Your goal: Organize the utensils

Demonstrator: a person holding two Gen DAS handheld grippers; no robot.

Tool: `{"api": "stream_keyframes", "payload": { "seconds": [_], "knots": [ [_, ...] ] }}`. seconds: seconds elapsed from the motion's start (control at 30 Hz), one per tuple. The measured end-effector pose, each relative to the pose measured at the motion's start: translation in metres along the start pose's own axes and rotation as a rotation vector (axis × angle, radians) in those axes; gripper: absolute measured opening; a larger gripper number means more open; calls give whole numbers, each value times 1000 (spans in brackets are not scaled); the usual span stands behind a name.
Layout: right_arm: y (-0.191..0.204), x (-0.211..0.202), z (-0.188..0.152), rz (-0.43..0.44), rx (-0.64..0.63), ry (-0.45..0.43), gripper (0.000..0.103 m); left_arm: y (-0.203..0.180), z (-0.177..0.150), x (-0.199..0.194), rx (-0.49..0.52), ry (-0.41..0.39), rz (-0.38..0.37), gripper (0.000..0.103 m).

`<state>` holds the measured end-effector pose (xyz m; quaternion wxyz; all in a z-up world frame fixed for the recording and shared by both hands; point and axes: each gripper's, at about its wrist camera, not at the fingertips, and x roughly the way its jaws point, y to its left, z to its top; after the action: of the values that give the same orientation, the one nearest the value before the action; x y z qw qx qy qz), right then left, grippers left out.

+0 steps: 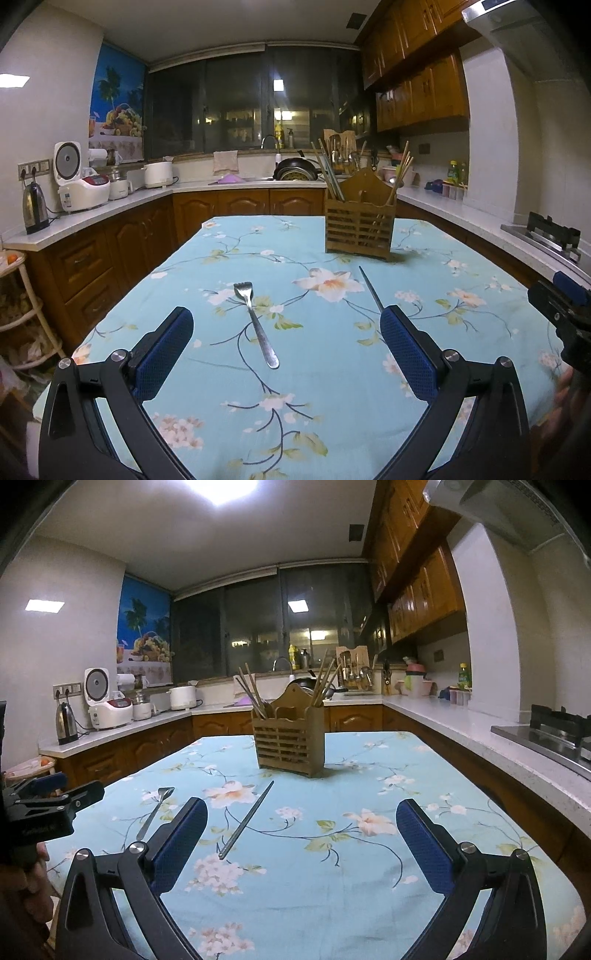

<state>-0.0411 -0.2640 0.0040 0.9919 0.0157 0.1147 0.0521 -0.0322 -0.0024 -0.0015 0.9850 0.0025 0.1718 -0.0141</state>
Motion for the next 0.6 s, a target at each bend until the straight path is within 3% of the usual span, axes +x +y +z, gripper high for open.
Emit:
{"api": "stream_keyframes", "payload": {
  "seconds": [0.6],
  "knots": [
    [2, -1, 1, 6, 11, 7, 103, 4, 0, 2, -17, 26, 1, 103]
  ]
}}
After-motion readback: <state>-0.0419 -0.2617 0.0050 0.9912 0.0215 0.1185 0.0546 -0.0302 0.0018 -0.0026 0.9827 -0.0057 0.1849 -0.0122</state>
